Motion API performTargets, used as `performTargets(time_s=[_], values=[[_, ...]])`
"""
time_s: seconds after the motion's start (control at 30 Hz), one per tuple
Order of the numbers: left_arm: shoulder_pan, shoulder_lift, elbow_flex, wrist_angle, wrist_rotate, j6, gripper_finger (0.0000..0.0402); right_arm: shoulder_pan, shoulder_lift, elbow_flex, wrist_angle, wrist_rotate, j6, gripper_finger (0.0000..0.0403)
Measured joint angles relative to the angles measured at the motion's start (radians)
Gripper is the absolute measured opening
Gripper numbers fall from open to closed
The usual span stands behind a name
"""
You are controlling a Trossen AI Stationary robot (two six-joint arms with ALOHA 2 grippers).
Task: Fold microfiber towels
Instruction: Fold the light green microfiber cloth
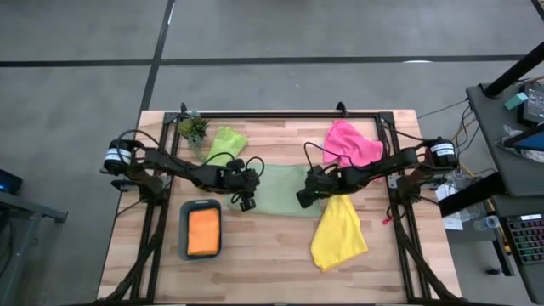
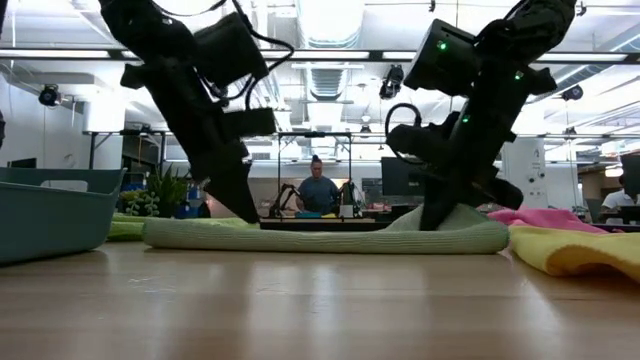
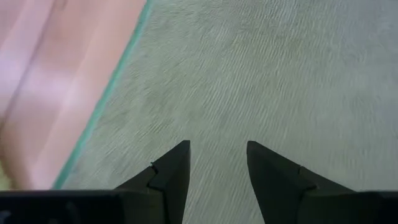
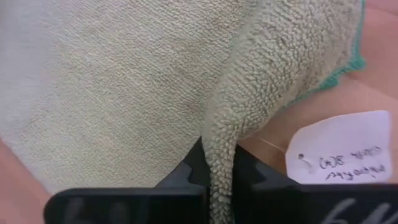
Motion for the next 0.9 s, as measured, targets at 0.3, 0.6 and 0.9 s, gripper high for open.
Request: performTargets(time_s=[0.3,0.6,0.9], values=[[-0.010,-0.166,-0.032,-0.156,0.008,0.028,0.0144,0.000,-0.167,0.000,-0.272,0.033,0.026,0.0013],[-0.012,-0.206,-0.172,-0.017,0.094,0.034,0.0144,0.000,-0.237,0.021,-0.309,0.042,0.099,0.0013],[-0.012,-0.156,-0.207,0.084,0.109,0.021,0.0144,0.000,-0.041,0.216,-0.265,0.042,-0.013,0.0013]])
